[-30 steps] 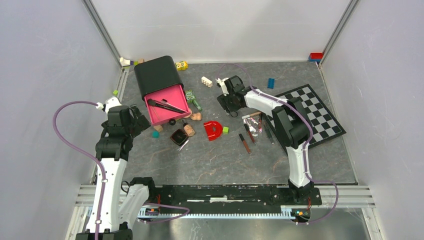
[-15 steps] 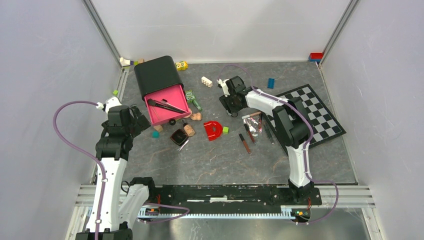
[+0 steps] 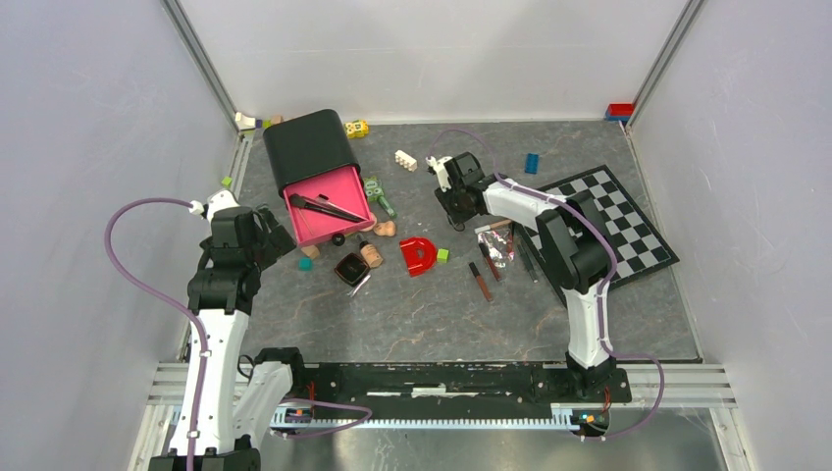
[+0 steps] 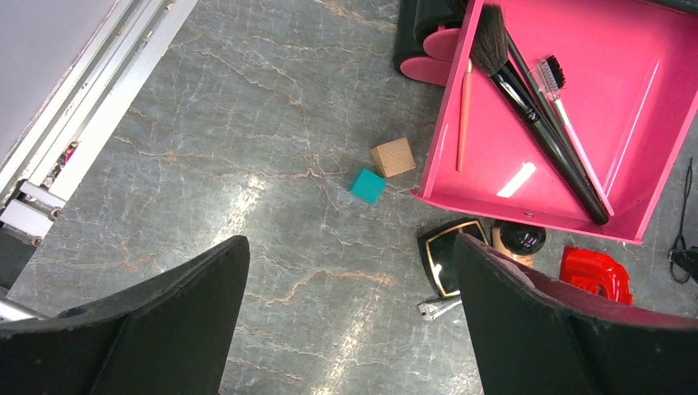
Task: Organize the makeup
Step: Pick up the makeup tool from the center of the board.
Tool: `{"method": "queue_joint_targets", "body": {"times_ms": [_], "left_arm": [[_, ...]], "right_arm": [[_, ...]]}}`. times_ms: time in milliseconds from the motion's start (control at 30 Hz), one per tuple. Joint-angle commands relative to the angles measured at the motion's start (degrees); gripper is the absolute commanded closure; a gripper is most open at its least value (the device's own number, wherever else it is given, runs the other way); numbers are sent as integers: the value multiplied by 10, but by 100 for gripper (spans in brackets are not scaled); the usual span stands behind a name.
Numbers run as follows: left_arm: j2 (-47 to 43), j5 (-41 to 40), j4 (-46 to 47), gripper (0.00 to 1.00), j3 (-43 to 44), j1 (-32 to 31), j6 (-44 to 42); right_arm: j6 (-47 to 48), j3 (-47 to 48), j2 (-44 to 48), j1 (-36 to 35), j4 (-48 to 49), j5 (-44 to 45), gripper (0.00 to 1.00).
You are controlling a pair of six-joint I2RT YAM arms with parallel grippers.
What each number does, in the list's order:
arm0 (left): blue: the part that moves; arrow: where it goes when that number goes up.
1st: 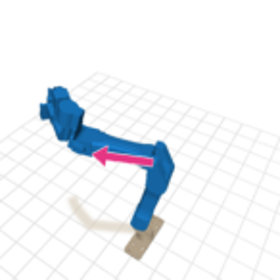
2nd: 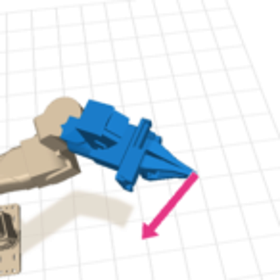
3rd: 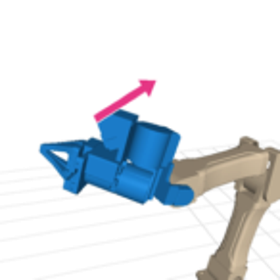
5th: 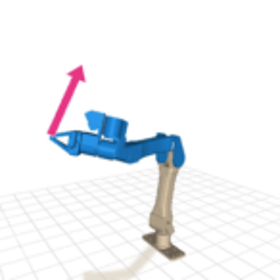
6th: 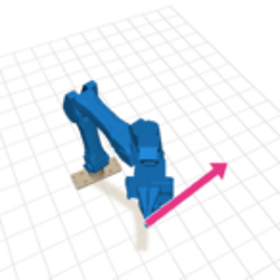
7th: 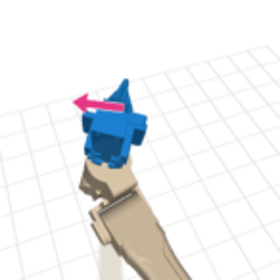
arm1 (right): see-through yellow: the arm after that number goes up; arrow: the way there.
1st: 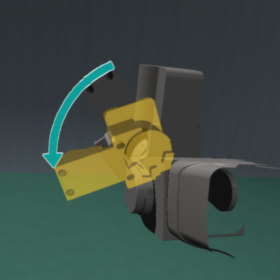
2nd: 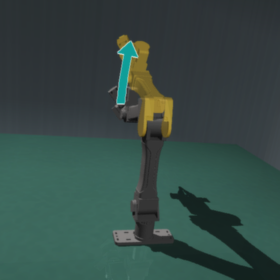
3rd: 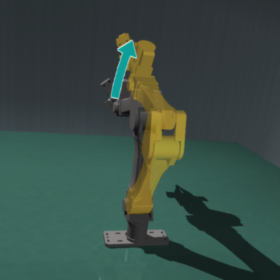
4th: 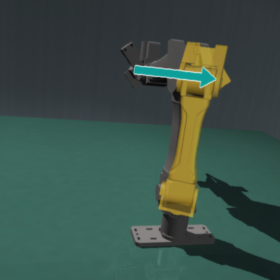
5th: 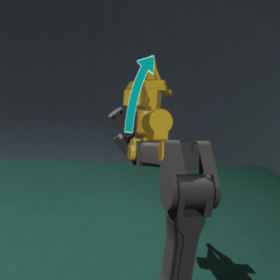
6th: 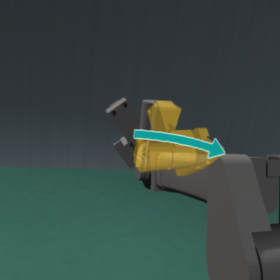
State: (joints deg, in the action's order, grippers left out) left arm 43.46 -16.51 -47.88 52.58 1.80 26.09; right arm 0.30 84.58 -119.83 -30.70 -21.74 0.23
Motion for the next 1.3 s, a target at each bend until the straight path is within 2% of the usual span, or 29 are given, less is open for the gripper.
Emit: {"method": "queue_joint_targets", "body": {"times_ms": [0, 200, 1267], "left_arm": [[-3, 2, 17, 0, 10, 2, -3], [-4, 2, 16, 0, 10, 3, -3], [-2, 2, 16, 0, 10, 4, -3]], "right_arm": [[-2, -34, -13, 3, -34, -1, 69], [-17, -41, 10, 3, -17, -1, 72], [-9, -7, 93, -9, -39, -1, 70]]}}
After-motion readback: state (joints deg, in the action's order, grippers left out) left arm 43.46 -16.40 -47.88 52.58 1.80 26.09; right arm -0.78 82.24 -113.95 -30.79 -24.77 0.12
